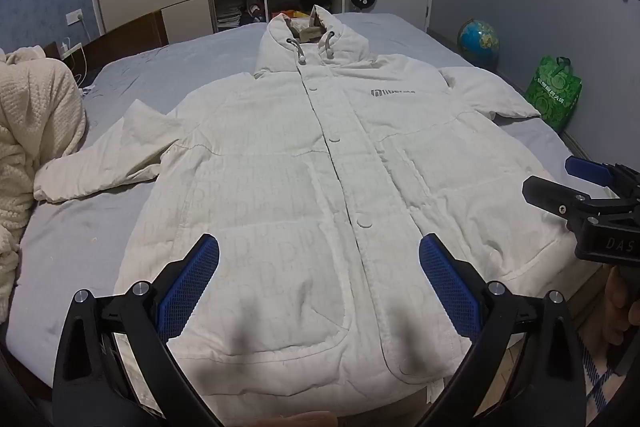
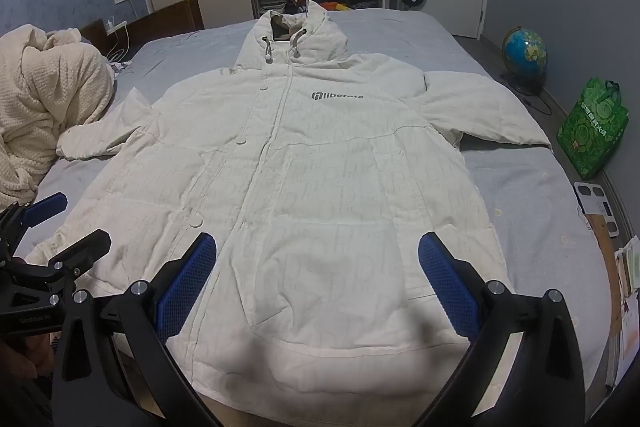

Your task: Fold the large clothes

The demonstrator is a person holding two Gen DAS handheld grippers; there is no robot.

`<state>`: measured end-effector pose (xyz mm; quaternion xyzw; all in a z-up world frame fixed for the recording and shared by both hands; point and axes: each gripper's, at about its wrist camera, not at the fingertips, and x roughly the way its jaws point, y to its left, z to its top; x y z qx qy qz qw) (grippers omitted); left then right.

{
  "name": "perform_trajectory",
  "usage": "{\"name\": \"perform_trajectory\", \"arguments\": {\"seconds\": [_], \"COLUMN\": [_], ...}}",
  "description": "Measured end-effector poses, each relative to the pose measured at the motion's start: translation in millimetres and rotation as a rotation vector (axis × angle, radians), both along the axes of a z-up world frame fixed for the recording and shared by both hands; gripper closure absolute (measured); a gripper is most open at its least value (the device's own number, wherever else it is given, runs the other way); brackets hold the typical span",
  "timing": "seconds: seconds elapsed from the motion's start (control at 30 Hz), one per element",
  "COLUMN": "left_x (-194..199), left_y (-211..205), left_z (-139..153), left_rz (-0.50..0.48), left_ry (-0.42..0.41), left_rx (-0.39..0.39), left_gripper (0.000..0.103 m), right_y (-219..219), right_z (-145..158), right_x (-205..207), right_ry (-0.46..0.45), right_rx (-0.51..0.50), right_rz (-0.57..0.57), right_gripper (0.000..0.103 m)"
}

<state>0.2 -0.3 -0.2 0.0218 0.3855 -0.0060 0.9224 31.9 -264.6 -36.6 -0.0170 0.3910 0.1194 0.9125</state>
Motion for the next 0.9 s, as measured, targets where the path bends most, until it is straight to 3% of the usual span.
{"name": "perform_trajectory", "arguments": {"seconds": [0.9], "left_x": [-1.5], "left_y": [2.4], "left_z": [-0.8], "left_rz": [0.006], "left_ry": [0.000], "left_rx": [-0.008], "left_gripper": [0.006], "right_y": [-1.1], "right_z": [-0.1], "right_x": [1.2], "right_ry": [0.001], "right_rx": [0.006], "right_rz": [-0.001], "right_gripper": [0.006]}}
